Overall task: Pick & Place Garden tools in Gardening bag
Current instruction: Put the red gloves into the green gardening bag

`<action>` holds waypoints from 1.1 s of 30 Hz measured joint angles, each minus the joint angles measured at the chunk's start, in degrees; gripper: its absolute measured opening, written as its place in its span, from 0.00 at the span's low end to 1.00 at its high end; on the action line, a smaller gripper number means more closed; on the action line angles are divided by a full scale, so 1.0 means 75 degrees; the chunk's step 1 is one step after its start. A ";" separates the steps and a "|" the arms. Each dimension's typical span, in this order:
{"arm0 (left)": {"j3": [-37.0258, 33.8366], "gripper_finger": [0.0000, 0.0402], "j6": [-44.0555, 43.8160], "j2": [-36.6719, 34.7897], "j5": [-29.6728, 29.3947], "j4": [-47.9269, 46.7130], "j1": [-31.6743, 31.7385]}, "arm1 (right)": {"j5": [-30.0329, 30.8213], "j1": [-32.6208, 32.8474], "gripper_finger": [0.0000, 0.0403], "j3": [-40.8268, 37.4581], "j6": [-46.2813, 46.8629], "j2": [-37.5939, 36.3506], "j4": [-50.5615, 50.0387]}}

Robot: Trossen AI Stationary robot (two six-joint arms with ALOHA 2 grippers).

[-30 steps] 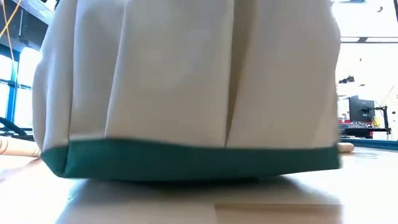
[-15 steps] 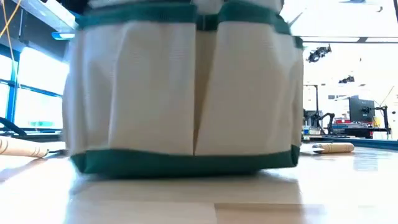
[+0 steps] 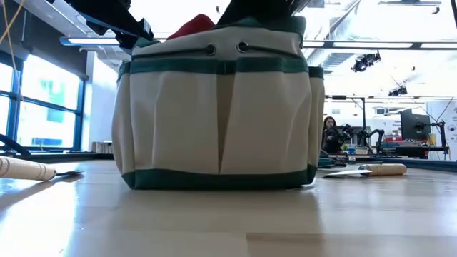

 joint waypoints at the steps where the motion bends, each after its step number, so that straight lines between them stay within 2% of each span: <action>1: 0.0000 0.65 0.0003 0.0000 -0.0001 0.0000 0.0000 | 0.0023 0.0000 0.60 0.0000 -0.0014 0.0000 -0.0012; 9: 0.0000 0.65 0.0023 -0.0003 -0.0001 0.0000 0.0000 | -0.0438 0.0026 0.60 0.0000 0.0420 -0.0223 0.0109; 26: 0.0000 0.65 -0.0041 -0.0003 0.0211 -0.0061 0.0000 | -0.0396 -0.0009 0.60 0.0000 0.0650 -0.0542 0.0174; 33: 0.0000 0.65 -0.0067 -0.0003 0.0357 -0.0168 -0.0003 | -0.0431 -0.0134 0.60 0.0000 0.1292 -0.0542 0.0207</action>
